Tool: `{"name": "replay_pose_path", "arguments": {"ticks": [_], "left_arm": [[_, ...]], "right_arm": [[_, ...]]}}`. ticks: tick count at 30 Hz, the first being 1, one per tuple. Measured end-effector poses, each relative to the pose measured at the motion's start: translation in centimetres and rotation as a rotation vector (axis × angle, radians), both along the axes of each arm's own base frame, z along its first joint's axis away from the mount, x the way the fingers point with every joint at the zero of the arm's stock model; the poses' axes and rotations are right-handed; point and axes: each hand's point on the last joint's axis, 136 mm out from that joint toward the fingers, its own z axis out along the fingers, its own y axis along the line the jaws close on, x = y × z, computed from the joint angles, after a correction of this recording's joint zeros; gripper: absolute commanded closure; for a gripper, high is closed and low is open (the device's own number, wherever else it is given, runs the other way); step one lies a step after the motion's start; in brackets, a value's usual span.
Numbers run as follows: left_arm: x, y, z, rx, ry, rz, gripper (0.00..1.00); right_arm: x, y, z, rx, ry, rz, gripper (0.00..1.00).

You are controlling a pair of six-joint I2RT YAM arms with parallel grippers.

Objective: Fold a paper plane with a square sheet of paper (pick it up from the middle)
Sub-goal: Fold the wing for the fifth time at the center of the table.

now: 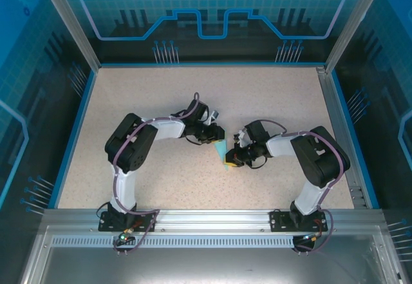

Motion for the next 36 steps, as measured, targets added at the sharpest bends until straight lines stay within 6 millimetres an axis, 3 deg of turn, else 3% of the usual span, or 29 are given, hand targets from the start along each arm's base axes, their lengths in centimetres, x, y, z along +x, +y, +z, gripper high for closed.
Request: {"name": "replay_pose_path", "arguments": {"ticks": [11, 16, 23, 36], "left_arm": [[0.2, 0.2, -0.8, 0.006, 0.009, 0.011, 0.75], [0.2, 0.2, -0.8, 0.005, 0.009, 0.010, 0.75], [0.2, 0.2, -0.8, 0.005, 0.009, 0.011, 0.75], [0.2, 0.2, -0.8, 0.005, 0.010, 0.011, 0.75]], "right_arm": [[0.2, 0.7, 0.7, -0.037, -0.053, 0.003, 0.93], [1.8, 1.5, 1.5, -0.041, -0.096, -0.020, 0.92], [2.0, 1.7, 0.3, -0.057, -0.063, -0.020, 0.91], [-1.3, 0.0, 0.1, -0.047, -0.086, 0.002, 0.89]]}}
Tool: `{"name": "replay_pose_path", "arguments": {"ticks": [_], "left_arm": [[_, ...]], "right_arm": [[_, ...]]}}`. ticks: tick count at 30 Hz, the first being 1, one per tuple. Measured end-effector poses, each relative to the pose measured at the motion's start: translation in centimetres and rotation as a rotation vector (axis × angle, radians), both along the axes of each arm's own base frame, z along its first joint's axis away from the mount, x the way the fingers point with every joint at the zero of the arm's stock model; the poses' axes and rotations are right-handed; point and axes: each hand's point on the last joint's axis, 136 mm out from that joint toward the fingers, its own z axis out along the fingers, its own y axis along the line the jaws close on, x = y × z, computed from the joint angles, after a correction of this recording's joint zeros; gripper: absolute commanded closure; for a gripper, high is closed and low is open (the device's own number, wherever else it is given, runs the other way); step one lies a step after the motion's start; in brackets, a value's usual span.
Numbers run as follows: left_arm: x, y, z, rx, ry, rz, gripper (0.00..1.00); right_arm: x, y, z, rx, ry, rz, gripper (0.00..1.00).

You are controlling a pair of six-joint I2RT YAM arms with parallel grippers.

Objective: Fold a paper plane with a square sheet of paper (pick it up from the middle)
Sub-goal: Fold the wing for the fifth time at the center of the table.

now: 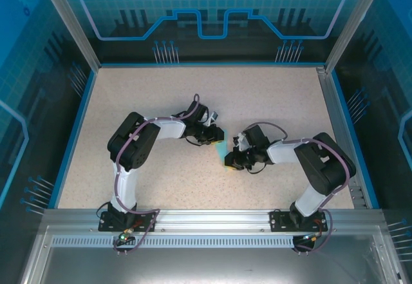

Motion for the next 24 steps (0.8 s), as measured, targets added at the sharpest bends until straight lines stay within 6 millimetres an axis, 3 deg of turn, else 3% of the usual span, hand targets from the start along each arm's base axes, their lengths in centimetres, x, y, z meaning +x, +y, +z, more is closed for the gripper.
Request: {"name": "replay_pose_path", "arguments": {"ticks": [11, 19, 22, 24], "left_arm": [[0.0, 0.0, 0.0, -0.004, 0.006, 0.002, 0.74], [0.0, -0.1, 0.0, -0.006, 0.013, 0.010, 0.74], [0.1, -0.1, 0.1, -0.007, 0.015, 0.012, 0.74], [0.1, -0.2, 0.0, -0.010, 0.017, 0.010, 0.73]], "right_arm": [[-1.6, -1.1, 0.7, -0.058, 0.056, 0.007, 0.88], [2.2, 0.9, 4.4, -0.015, -0.047, 0.000, 0.88], [3.3, 1.6, 3.7, -0.007, -0.043, -0.006, 0.88], [3.3, 1.7, 2.2, -0.021, -0.008, -0.008, 0.89]]}}
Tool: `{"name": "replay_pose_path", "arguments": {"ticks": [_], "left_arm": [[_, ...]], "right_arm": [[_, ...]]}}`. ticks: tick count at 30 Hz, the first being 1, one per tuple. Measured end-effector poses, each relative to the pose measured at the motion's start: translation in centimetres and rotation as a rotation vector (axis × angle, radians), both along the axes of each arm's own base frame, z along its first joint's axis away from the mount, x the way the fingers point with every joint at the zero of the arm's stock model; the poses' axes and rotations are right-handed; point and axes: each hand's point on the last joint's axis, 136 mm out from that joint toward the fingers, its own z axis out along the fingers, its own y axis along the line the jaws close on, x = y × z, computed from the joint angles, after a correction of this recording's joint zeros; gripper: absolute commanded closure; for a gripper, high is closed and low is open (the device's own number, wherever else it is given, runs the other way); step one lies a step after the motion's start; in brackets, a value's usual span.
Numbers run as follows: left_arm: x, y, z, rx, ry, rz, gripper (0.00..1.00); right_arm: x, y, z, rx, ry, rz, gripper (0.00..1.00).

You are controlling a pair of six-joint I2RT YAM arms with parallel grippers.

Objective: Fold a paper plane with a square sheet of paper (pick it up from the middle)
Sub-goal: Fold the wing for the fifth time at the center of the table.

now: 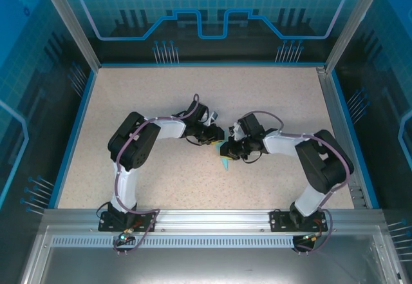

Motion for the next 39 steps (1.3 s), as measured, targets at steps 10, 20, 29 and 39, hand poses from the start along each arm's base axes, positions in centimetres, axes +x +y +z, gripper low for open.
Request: {"name": "replay_pose_path", "arguments": {"ticks": [10, 20, 29, 39], "left_arm": [[0.0, -0.4, 0.5, -0.018, 0.006, -0.003, 0.59], [-0.2, -0.4, 3.8, -0.076, -0.015, 0.045, 0.53], [-1.4, -0.3, 2.1, -0.111, 0.041, 0.102, 0.55], [-0.7, -0.1, 1.0, -0.076, 0.041, 0.137, 0.57]], "right_arm": [[-0.8, -0.1, -2.2, 0.005, 0.036, 0.016, 0.91], [-0.8, -0.1, -2.1, 0.043, 0.032, 0.023, 0.91], [-0.8, -0.1, -2.0, 0.041, 0.038, 0.036, 0.91], [-0.9, -0.3, -2.2, 0.043, 0.022, 0.041, 0.95]]}}
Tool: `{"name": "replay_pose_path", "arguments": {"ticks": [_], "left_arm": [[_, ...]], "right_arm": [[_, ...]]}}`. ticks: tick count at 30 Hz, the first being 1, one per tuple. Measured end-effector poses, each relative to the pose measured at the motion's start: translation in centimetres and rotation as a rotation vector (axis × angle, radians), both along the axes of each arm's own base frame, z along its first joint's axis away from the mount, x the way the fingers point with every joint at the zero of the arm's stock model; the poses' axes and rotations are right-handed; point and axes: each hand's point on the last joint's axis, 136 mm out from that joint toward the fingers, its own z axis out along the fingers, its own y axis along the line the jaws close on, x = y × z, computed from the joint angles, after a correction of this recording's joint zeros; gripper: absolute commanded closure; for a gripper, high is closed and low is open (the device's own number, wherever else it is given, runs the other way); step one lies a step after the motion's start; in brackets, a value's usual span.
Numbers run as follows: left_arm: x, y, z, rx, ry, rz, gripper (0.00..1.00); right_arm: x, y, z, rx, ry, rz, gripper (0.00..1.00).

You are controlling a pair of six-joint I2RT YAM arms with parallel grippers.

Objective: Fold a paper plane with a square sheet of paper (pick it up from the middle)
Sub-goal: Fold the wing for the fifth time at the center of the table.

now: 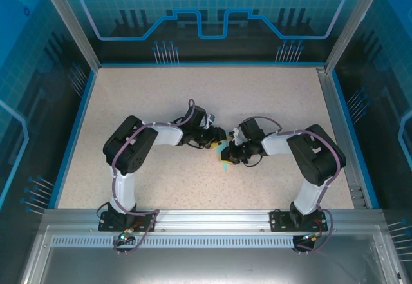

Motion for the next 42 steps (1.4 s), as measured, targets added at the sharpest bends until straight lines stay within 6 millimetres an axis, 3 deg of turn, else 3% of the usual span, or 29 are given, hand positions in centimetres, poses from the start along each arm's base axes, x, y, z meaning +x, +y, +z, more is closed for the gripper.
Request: {"name": "replay_pose_path", "arguments": {"ticks": [15, 27, 32, 37, 42], "left_arm": [[4.7, 2.6, 0.0, 0.022, -0.058, 0.061, 0.56], [6.9, 5.1, 0.1, 0.058, -0.088, 0.075, 0.55], [6.7, 5.5, 0.7, 0.077, -0.086, 0.075, 0.53], [5.5, 5.7, 3.9, 0.100, -0.127, 0.088, 0.54], [2.6, 2.6, 6.5, 0.128, -0.181, 0.025, 0.58]], "right_arm": [[-0.5, -0.4, -0.1, 0.016, -0.014, 0.000, 0.94], [-0.5, -0.3, 0.1, 0.027, -0.014, 0.003, 0.91], [-0.4, -0.2, 0.2, 0.033, -0.014, 0.002, 0.89], [-0.3, -0.1, 0.4, 0.032, -0.004, -0.007, 0.87], [-0.1, -0.2, 1.6, 0.032, -0.018, -0.028, 0.85]]}}
